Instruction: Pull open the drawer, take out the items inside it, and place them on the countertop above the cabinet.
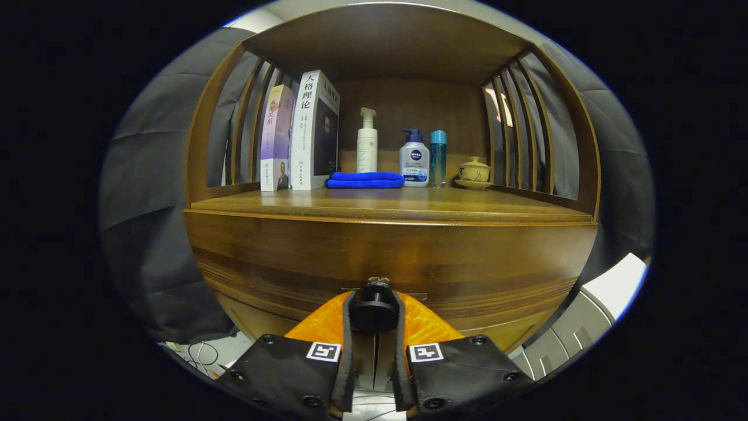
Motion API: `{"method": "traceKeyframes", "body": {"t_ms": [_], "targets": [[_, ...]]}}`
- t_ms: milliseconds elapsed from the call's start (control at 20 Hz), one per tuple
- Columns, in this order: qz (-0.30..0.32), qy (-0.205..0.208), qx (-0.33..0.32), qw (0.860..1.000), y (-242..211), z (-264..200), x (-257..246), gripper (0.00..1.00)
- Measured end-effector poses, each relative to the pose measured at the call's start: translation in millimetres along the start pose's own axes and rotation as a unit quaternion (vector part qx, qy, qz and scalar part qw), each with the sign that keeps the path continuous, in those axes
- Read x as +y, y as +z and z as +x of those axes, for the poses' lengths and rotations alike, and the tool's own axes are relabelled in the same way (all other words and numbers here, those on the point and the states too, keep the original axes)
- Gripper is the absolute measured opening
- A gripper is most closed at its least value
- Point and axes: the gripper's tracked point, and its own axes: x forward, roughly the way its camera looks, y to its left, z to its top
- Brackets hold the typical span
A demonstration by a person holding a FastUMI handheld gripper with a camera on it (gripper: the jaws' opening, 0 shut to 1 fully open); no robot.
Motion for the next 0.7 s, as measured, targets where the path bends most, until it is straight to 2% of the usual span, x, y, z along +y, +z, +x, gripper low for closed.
{"method": "traceKeyframes", "body": {"t_ms": [300, 700], "targets": [[-0.001, -0.003, 0.005, 1.000, -2.0, -8.0, 0.4, 0.29], [-0.011, 0.003, 0.005, 1.000, -14.4, -54.5, 1.0, 0.29]]}}
